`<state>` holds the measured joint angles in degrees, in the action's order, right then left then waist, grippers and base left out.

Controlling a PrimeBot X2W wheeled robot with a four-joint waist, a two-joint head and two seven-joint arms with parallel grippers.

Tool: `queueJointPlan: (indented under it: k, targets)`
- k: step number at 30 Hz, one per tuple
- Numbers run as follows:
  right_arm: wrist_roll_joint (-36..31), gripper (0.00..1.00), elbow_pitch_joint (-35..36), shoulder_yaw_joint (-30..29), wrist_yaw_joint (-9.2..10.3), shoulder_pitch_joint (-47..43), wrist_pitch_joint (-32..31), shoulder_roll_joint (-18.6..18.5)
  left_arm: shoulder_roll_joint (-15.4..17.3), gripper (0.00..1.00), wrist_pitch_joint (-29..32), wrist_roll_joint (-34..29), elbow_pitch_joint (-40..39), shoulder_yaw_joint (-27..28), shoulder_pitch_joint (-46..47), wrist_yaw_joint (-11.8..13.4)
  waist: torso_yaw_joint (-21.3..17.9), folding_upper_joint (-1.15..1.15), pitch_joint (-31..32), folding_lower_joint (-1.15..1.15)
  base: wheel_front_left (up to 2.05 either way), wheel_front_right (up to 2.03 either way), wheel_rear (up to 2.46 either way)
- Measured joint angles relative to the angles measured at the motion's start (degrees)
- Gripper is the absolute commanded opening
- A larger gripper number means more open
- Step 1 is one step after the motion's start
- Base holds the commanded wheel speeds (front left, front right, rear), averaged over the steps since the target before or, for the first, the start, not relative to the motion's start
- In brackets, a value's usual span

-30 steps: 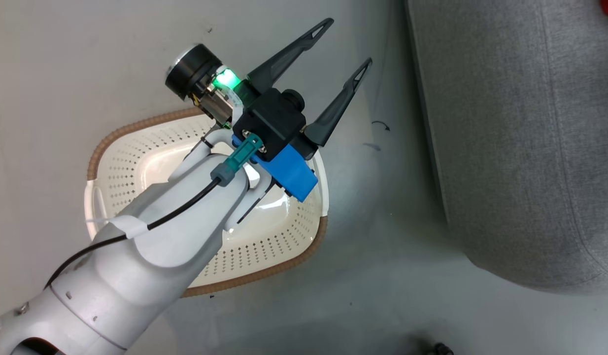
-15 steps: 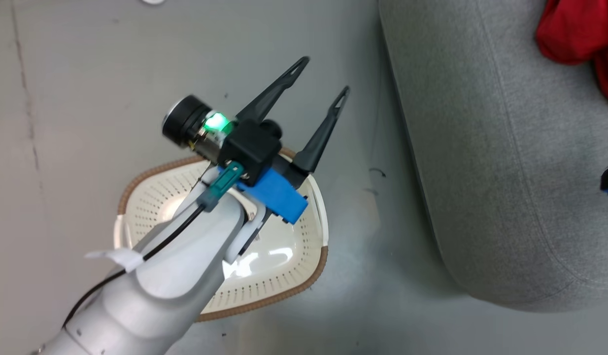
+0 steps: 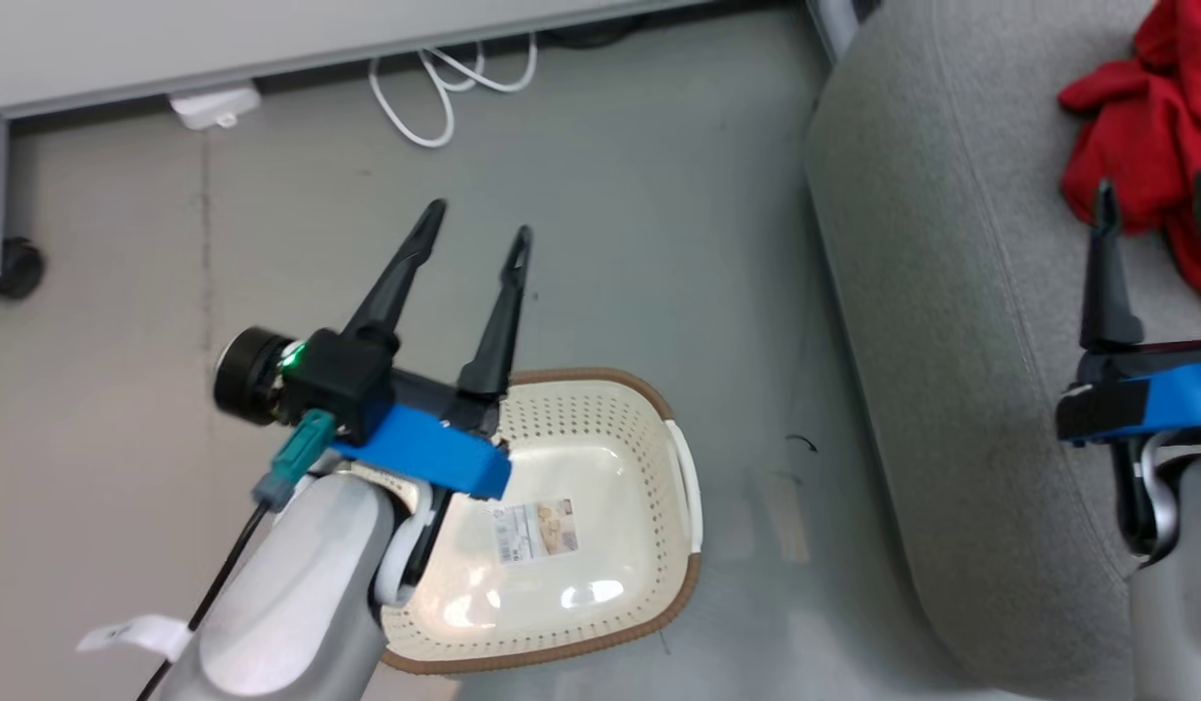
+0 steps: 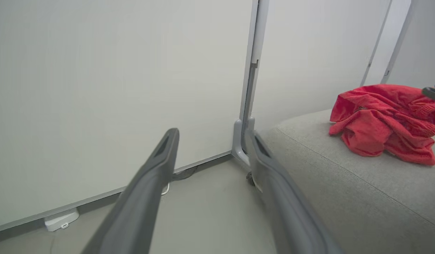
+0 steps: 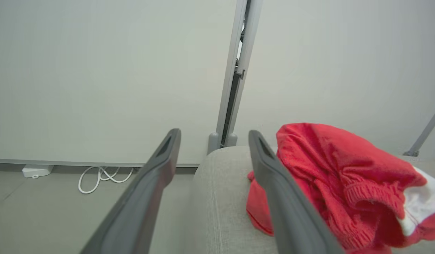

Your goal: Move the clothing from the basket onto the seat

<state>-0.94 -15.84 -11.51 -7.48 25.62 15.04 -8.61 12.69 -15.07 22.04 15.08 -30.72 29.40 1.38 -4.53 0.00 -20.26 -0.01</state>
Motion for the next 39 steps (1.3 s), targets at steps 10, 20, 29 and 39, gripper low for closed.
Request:
queueJointPlan:
  k: [10,20,29,39]
  targets:
    - [0.2,1.0,3.4,5.1,-0.01,-3.4,0.0,1.8,-2.7,1.0,0.0,-4.2,-1.9,11.6,-9.0,-1.4,4.6,0.0,5.6,0.0,0.0,0.0,0.0]
    - [0.0,1.0,5.3,6.3,0.0,-10.0,0.0,3.7,-6.0,1.0,0.0,-7.9,-2.6,20.4,-16.4,-3.4,7.2,0.0,10.6,0.0,0.0,0.0,0.0]
    - [-0.1,1.0,6.3,5.7,0.0,-15.9,0.0,5.0,-8.0,1.0,0.0,-10.1,-2.2,24.1,-20.5,-5.7,8.2,0.0,13.8,0.0,0.0,0.0,0.0]
    - [0.5,1.0,6.5,5.9,0.0,-18.8,0.0,5.6,-9.2,1.0,0.0,-11.6,-1.4,25.2,-22.5,-7.1,7.7,0.0,15.6,0.01,0.0,0.0,0.0]
